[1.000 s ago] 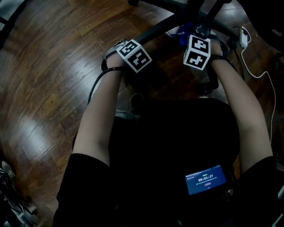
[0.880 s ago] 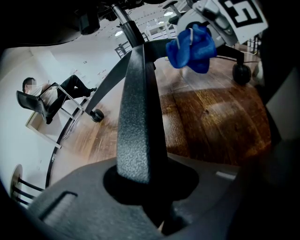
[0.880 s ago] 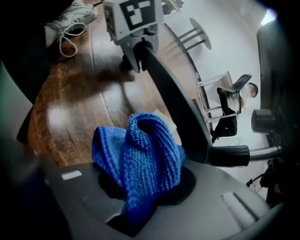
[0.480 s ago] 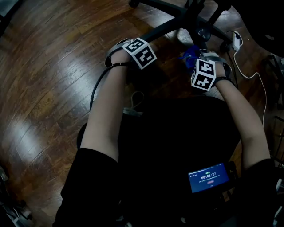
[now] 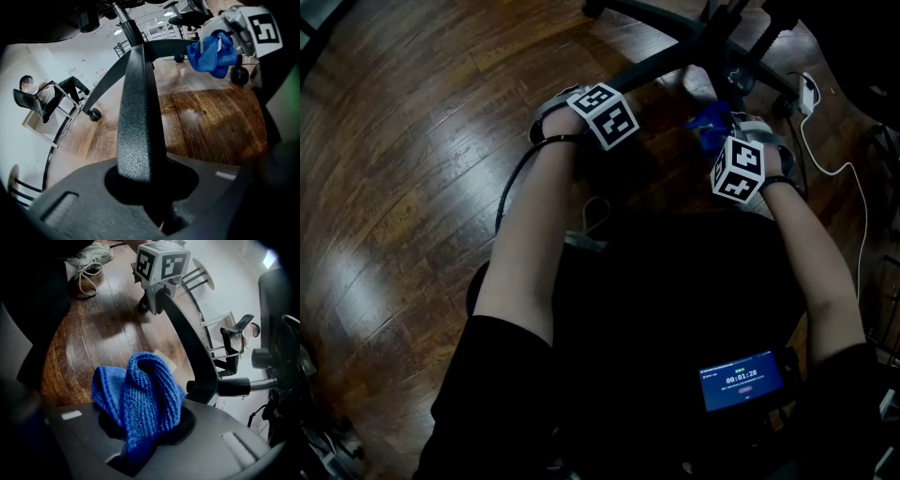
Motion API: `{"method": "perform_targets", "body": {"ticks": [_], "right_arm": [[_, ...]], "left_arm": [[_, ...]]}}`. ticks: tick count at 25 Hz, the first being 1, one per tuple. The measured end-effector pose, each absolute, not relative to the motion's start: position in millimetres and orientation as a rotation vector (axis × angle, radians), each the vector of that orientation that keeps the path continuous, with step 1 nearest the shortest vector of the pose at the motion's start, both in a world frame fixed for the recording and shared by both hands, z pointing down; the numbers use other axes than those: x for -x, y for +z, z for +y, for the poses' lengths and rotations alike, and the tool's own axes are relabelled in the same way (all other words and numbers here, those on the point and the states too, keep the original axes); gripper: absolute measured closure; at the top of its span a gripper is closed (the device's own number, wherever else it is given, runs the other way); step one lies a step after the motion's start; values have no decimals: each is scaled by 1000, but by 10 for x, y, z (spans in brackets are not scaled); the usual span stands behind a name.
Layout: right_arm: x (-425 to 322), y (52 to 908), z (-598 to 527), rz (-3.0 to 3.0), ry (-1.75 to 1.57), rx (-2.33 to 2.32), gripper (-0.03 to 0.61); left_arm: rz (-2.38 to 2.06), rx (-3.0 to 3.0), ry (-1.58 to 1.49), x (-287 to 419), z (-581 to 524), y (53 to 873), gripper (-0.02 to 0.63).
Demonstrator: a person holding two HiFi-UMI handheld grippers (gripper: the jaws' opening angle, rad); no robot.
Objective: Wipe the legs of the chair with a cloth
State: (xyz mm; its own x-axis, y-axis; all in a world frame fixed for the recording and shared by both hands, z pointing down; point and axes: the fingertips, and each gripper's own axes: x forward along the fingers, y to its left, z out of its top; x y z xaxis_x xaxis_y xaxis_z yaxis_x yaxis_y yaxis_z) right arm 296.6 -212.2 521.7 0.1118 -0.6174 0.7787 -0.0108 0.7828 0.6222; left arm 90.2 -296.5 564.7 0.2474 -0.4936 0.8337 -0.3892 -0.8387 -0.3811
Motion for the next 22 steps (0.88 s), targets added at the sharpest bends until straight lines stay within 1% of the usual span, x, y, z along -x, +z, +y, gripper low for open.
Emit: {"method": "perform_targets", "body": {"ticks": [3,5,9,11,14,18,22], "right_arm": [[-3017,5188,-2176,-1436,-483,-593,495],[-3177,5175,-2249,-1446,-458,-632,495],[-3629,5157,-2359,-1454,-348,-758,494],[-3614,5175,-2286,-1535,-259,-814,495],[-3214,5032,-2172,-1755,-235,-853,495],[-2363,4571,-2077,-2082,-332,-865,495],[-1581,4595,-2021,-2228,-316,-772,495]], "left_arm": [[809,2434,-1662,-961,-2879,5644,555],[758,2467,-1671,-1104,-2726,5654,553],[624,2537,-1687,-1581,-2295,5676,486],[512,2614,-1653,-1792,-2058,5677,460],[268,2690,-1603,-1953,-1764,5670,418],[117,2734,-1517,-1956,-1667,5626,410],[28,2786,-1430,-1938,-1631,5610,403]]}}
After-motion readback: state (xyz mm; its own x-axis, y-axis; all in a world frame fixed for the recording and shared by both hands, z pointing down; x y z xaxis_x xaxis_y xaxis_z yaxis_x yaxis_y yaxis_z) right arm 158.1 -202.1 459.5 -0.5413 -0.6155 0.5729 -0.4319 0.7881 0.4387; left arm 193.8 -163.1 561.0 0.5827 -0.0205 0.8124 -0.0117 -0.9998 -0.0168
